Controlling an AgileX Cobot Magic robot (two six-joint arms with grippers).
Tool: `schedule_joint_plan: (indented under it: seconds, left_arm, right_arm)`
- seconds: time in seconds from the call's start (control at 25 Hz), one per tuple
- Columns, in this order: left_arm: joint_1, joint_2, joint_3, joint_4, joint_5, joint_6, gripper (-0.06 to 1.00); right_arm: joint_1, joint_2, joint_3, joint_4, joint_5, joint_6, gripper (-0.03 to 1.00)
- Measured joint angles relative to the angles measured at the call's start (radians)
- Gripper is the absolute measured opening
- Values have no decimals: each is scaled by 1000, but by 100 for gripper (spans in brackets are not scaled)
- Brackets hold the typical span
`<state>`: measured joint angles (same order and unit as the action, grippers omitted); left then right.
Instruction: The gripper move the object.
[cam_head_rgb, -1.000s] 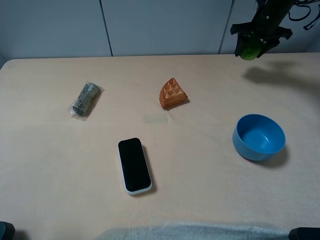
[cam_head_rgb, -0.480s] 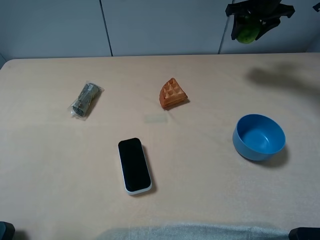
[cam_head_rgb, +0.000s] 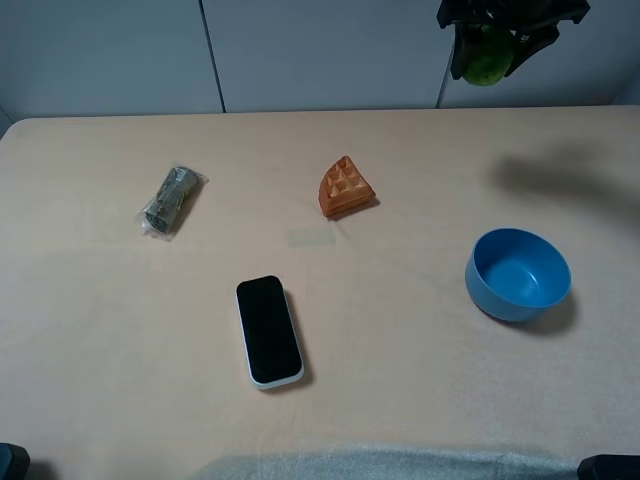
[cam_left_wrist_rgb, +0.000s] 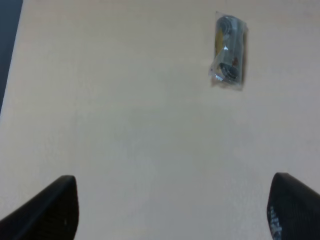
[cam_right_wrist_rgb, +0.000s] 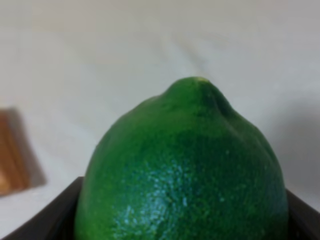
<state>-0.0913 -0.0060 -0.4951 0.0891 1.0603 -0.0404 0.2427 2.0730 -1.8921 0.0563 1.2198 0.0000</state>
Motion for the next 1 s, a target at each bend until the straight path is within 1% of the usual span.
schedule_joint_plan:
  seconds: [0.44, 0.64, 1.0]
  left_arm:
    - [0, 0, 0, 0, 0, 0, 83]
    - [0, 0, 0, 0, 0, 0, 83]
    - [0, 0, 0, 0, 0, 0, 83]
  right_arm:
    - [109, -151, 210, -4, -2, 11, 47]
    - [164, -236, 333, -5, -2, 23, 47]
    - [274, -343, 514, -2, -45, 59, 47]
